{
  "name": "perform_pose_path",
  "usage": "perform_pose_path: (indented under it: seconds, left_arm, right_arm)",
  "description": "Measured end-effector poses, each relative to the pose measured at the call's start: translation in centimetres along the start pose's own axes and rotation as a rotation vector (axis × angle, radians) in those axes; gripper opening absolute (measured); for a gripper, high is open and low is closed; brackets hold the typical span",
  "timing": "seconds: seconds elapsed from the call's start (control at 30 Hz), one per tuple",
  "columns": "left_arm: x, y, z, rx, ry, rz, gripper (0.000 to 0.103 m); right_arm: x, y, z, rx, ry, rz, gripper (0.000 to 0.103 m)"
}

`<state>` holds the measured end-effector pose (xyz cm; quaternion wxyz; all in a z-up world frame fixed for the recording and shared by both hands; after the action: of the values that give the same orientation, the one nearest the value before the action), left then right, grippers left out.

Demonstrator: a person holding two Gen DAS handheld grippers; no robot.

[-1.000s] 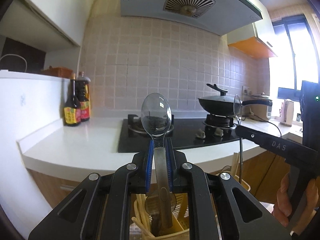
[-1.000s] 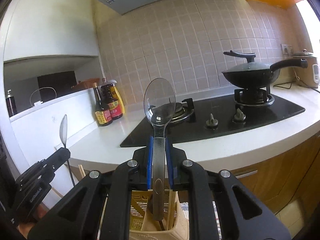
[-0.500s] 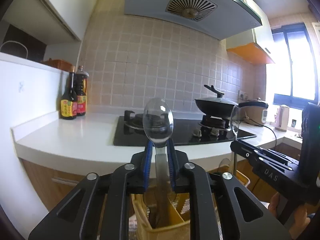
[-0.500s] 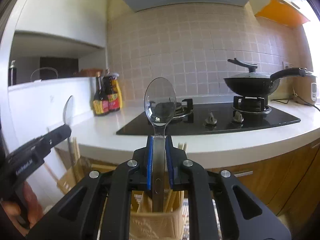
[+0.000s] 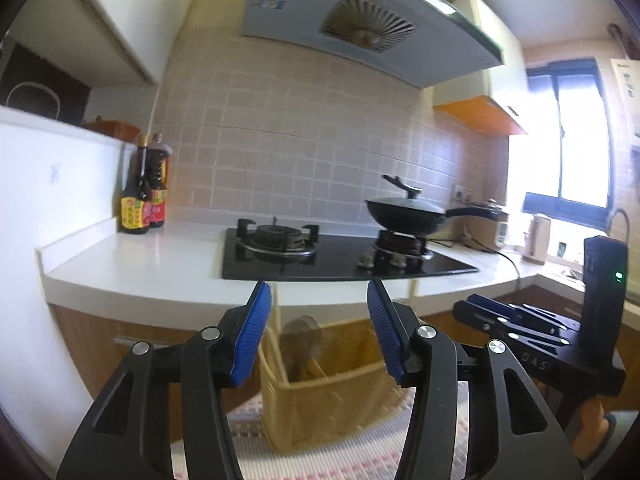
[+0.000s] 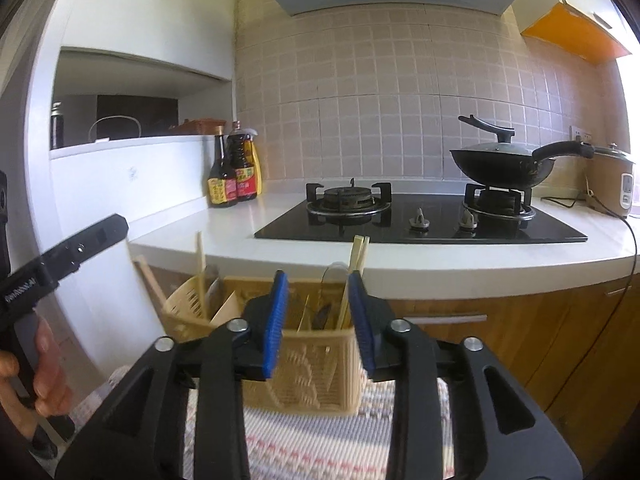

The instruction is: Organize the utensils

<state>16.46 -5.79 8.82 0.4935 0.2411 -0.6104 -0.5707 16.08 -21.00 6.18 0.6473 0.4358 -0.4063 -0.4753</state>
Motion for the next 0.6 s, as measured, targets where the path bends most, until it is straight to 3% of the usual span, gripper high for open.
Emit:
perform_pose_path:
  seconds: [0.13,0.23,0.33,0.6]
  left_arm:
    - [1.4,-0.9,3.0,-0.008,-0.016,-0.005,0.062]
    - [2.0,-2.0,4.7,-0.024,-0.018,-0.005,0.068]
    - [2.2,-3.0,6.0,-0.025,0.027,-0.016,0.078]
    - [1.6,-5.1,8.6,0.048,0.202,-0.020,0.081]
  right_arm:
    - [-0.4,-1.0,2.4,-0.020,0.007,-0.026,0.048]
    - [-0.5,-1.9,4.2,-0.027,0.014,-0.047,0.050]
    - [-0.7,-2.8,5.9,-0.046,-0.007,-0.039,0.055]
    - [-2.0,-5.2,9.7,-0.046,-0.087,0.000,0.070]
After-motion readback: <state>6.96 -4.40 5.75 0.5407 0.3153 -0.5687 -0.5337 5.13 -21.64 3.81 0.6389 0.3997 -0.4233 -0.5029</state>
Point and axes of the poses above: each gripper's, at about its wrist camera, not at the fingertips, and z roughly against the way its jaws point, x to its right, y to its top, the point moved 8 cm from there along -z, roughly the way its jaws point, and after that the axes turned 13 degrees about z, right-handed, at the moved point
